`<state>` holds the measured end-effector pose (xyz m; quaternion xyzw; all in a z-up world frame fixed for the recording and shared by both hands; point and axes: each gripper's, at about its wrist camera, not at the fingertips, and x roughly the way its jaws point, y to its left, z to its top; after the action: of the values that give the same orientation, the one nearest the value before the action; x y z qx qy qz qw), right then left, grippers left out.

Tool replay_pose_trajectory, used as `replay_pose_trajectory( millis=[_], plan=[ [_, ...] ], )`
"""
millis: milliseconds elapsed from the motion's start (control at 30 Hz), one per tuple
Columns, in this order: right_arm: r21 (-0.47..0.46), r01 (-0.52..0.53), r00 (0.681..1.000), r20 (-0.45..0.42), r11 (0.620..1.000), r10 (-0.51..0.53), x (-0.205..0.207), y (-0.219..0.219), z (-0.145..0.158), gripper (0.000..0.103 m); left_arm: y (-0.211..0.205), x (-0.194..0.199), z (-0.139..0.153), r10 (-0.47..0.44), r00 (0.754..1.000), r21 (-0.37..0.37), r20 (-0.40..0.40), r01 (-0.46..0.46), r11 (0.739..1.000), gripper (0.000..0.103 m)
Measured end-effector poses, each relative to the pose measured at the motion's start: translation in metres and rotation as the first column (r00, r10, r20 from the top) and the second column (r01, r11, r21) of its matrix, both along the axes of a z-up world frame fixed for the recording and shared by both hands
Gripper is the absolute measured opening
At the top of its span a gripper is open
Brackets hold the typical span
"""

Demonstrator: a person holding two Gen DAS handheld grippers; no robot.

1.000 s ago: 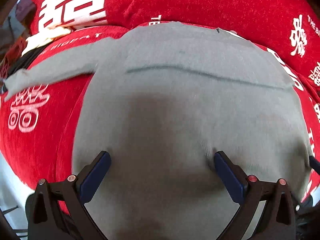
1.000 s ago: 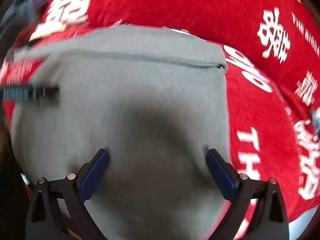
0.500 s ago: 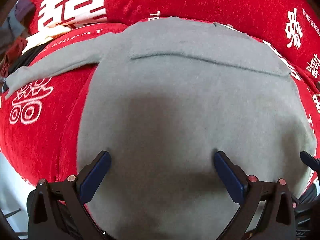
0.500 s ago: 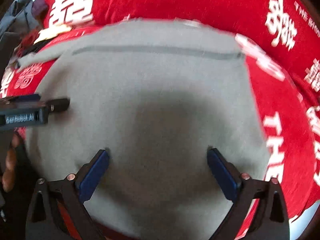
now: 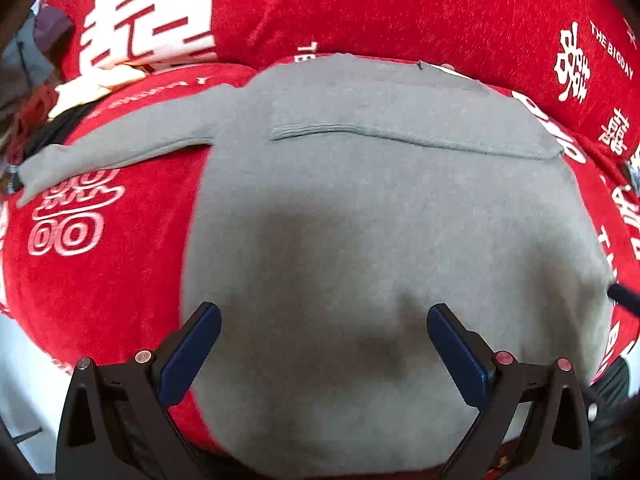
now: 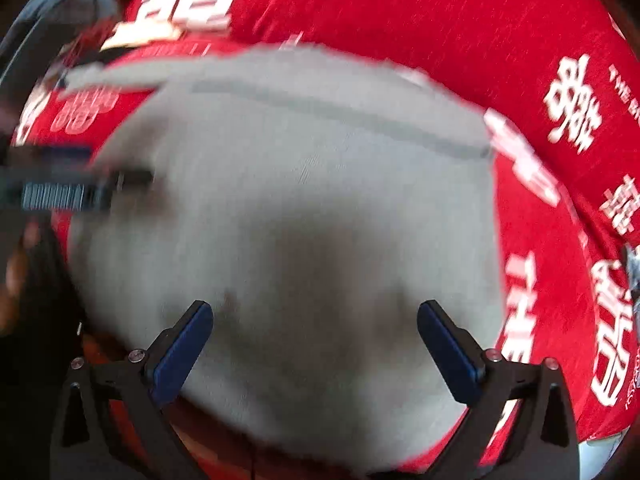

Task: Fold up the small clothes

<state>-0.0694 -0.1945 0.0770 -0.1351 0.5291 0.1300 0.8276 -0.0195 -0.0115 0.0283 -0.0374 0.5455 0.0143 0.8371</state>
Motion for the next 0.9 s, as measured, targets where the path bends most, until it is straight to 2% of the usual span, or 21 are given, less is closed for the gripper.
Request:
replay_pose_trajectory(
  millis=[67,133,167,200,233,300,400,467,533,600,700,767,800,900],
  plan=[
    [-0.008,0.029,1.000,-0.009,1.000,-0.029,0.019,0.005,-0.009,0.102,-0.001,0.010,-0.018,0.017,0.998,0.002,-0.066,-0.017,1.000,0.103],
    [-0.011,0.060,0.996,-0.061,0.998,-0.061,0.033,0.003,-0.028,0.102,0.003,0.004,-0.018,0.025,0.999,-0.017,-0.026,-0.026,1.000,0.103],
    [0.003,0.080,0.993,-0.092,0.997,-0.080,0.033,0.000,-0.037,0.102,0.002,0.000,-0.019,0.011,0.999,-0.011,-0.031,-0.011,1.000,0.103],
    [0.060,0.113,0.992,-0.061,0.992,-0.110,0.028,-0.007,-0.036,0.102,0.003,-0.008,-0.020,-0.006,1.000,-0.004,-0.021,0.006,1.000,0.103],
    [0.075,0.125,0.991,-0.048,0.989,-0.122,0.020,-0.010,-0.035,0.102,0.004,-0.015,-0.021,-0.010,1.000,-0.002,-0.018,0.010,1.000,0.103],
    [0.049,0.101,0.995,-0.030,0.994,-0.099,0.002,-0.011,-0.035,0.102,0.006,-0.026,-0.021,-0.016,1.000,-0.012,-0.024,0.015,1.000,0.103],
    [0.003,0.023,0.997,-0.077,1.000,-0.022,-0.012,-0.008,-0.032,0.102,0.008,-0.026,-0.013,-0.030,0.999,-0.035,-0.031,0.029,0.999,0.103],
    [0.019,0.040,0.996,-0.080,0.999,-0.038,0.000,-0.019,-0.025,0.102,0.009,-0.010,-0.001,-0.018,1.000,-0.034,0.012,0.018,0.999,0.103],
    [0.051,0.102,0.995,-0.026,0.993,-0.101,0.016,-0.023,-0.009,0.102,0.011,0.019,0.013,0.007,0.999,-0.029,0.048,-0.005,1.000,0.103],
    [0.086,0.170,0.984,0.029,0.982,-0.173,0.052,-0.031,0.005,0.102,0.009,0.057,0.023,0.035,0.997,-0.059,0.067,-0.031,0.998,0.103],
    [0.136,0.271,0.960,0.039,0.953,-0.279,0.106,-0.035,0.008,0.103,0.002,0.118,0.026,0.075,0.996,-0.127,0.040,-0.069,0.989,0.103],
    [0.155,0.300,0.951,0.021,0.941,-0.307,0.143,-0.030,0.002,0.102,-0.003,0.149,0.016,0.084,0.996,-0.152,-0.003,-0.084,0.985,0.103],
    [0.154,0.315,0.947,0.008,0.937,-0.320,0.163,-0.028,-0.004,0.102,-0.007,0.162,0.008,0.092,0.995,-0.132,-0.033,-0.096,0.987,0.103],
    [0.069,0.342,0.939,-0.058,0.937,-0.339,0.205,-0.023,-0.032,0.102,-0.015,0.190,-0.026,0.096,0.989,0.029,-0.109,-0.094,0.995,0.103]
  ],
)
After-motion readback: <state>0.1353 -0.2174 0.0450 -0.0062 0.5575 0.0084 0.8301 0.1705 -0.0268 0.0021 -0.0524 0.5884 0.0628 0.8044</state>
